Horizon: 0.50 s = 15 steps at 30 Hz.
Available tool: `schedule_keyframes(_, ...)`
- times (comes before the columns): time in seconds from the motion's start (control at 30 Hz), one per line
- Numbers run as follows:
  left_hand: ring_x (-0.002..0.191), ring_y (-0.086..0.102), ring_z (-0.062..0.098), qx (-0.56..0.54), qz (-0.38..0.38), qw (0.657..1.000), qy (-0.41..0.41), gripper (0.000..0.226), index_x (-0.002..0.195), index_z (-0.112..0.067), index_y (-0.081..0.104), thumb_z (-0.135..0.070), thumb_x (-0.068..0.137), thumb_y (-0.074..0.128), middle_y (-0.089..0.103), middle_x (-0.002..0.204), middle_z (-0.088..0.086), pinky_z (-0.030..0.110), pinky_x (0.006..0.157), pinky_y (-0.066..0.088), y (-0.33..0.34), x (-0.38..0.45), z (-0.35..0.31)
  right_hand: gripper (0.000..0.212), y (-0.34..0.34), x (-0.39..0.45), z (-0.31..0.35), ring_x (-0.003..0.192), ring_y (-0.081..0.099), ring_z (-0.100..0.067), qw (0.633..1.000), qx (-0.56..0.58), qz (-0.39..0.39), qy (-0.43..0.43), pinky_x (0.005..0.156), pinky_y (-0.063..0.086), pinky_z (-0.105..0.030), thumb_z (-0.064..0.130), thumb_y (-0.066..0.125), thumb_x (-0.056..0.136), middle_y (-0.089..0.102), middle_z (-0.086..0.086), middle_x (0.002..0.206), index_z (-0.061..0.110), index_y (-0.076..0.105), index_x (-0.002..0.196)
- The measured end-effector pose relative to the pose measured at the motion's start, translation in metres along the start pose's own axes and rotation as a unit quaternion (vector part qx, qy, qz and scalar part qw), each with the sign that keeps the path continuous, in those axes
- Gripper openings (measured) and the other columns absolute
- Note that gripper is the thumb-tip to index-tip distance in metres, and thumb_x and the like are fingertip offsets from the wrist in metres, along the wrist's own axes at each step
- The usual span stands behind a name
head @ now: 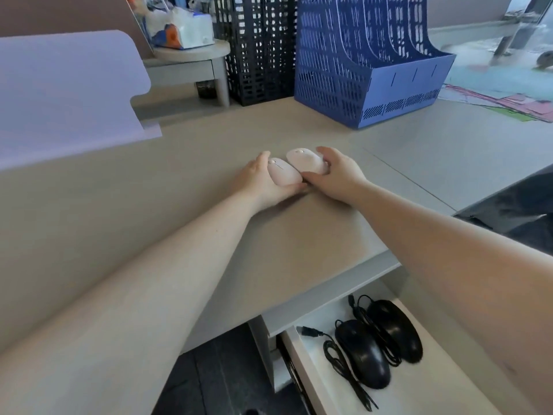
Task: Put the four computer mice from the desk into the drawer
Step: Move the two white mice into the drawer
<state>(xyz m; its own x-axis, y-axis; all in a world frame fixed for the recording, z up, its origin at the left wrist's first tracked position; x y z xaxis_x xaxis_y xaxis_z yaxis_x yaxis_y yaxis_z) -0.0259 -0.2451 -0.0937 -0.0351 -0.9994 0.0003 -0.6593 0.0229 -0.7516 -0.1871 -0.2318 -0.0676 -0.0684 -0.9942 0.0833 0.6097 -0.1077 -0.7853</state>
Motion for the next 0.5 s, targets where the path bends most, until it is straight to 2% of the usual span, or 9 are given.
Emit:
schedule_keyframes(0.1, 0.134, 0.041, 0.027, 0.009, -0.013, 1.0, -0.008, 0.108, 0.137, -0.014, 0.037, -0.07, 0.052, 0.073, 0.044, 0.143, 0.007, 0.038, 0.106, 0.037, -0.002, -0.002, -0.002, 0.047, -0.004, -0.004, 0.005, 0.117, 0.056, -0.033, 1.0, -0.006, -0.018, -0.01, 0.097, 0.045, -0.041, 0.033, 0.061, 0.085, 0.063, -0.013, 0.125, 0.007, 0.056, 0.124)
schedule_keyframes(0.23, 0.124, 0.05, 0.027, 0.035, -0.034, 0.999, -0.007, 0.097, 0.12, -0.013, 0.049, -0.073, 0.048, 0.072, 0.055, 0.129, 0.007, 0.037, 0.096, 0.043, -0.004, -0.015, -0.004, 0.049, -0.005, -0.018, 0.0, 0.117, 0.056, -0.032, 0.999, -0.005, -0.037, 0.002, 0.096, 0.046, -0.04, 0.031, 0.064, 0.081, 0.064, -0.012, 0.124, 0.009, 0.058, 0.124)
schedule_keyframes(0.37, 0.137, 0.037, 0.024, 0.038, -0.026, 0.999, -0.001, 0.11, 0.141, -0.009, 0.033, -0.067, 0.057, 0.075, 0.041, 0.147, 0.009, 0.033, 0.107, 0.033, 0.002, -0.041, -0.016, 0.05, -0.017, -0.042, -0.008, 0.115, 0.057, -0.031, 0.998, 0.012, -0.057, 0.016, 0.095, 0.045, -0.038, 0.032, 0.066, 0.08, 0.065, -0.012, 0.123, 0.008, 0.059, 0.123)
schedule_keyframes(0.5, 0.134, 0.039, 0.024, 0.036, -0.021, 0.999, 0.018, 0.118, 0.139, -0.009, 0.037, -0.076, 0.047, 0.07, 0.045, 0.144, 0.009, 0.034, 0.107, 0.035, 0.01, -0.076, -0.036, 0.055, -0.034, -0.078, -0.023, 0.118, 0.056, -0.027, 0.996, 0.044, -0.073, 0.039, 0.097, 0.044, -0.034, 0.035, 0.066, 0.08, 0.064, -0.007, 0.126, 0.014, 0.055, 0.13)
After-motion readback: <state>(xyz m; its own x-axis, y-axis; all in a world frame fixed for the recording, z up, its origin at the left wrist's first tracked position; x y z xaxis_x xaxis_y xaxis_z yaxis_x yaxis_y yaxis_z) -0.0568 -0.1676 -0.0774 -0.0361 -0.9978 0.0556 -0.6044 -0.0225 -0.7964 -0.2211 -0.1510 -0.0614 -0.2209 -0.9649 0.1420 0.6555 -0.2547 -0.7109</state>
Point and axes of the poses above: each hand's wrist, its own x-axis towards the middle knuckle, its own y-axis out of the palm, z = x × y, the point moved 10 cm from there along x, towards the middle knuckle
